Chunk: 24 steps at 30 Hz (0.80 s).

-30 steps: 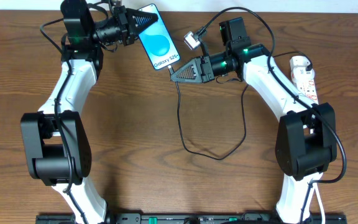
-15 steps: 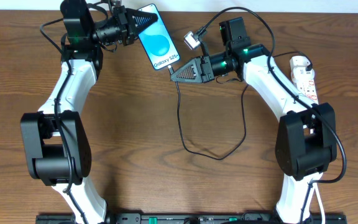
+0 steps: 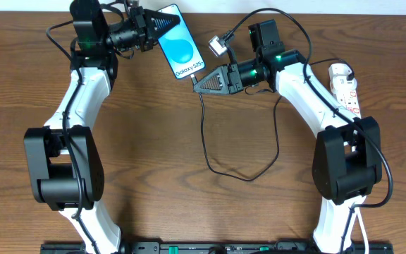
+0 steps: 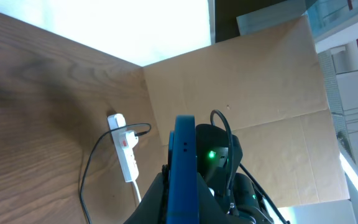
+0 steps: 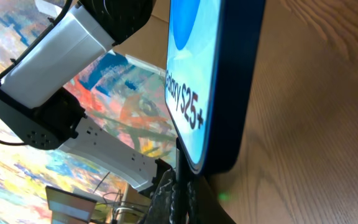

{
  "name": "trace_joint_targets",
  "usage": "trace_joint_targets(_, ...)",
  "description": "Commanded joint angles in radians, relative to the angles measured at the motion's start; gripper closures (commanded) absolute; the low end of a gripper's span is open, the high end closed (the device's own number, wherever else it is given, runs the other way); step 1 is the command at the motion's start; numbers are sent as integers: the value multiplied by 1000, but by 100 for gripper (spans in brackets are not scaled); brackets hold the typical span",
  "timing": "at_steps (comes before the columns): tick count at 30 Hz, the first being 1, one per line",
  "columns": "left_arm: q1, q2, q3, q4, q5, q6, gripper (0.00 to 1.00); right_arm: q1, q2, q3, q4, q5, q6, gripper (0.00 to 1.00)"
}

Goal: Plug charger to phone and switch on socket

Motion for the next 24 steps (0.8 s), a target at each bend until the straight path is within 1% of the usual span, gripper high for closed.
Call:
trace_joint_targets(1,-15,-9,13,7,30,6,93,4,-27,-1,24,-14,16,99)
trace_joint_targets(11,-15,-9,13,7,55,14,93,-2,-27,-1,137,-13,133,99)
trace_joint_targets(17,-15,-9,12,7,56,22,93,-4,-27,-1,141,-1,154,99)
trace_joint_targets(24,-15,-9,13,7,71,32,92,-11,-27,-1,141,77,235,99)
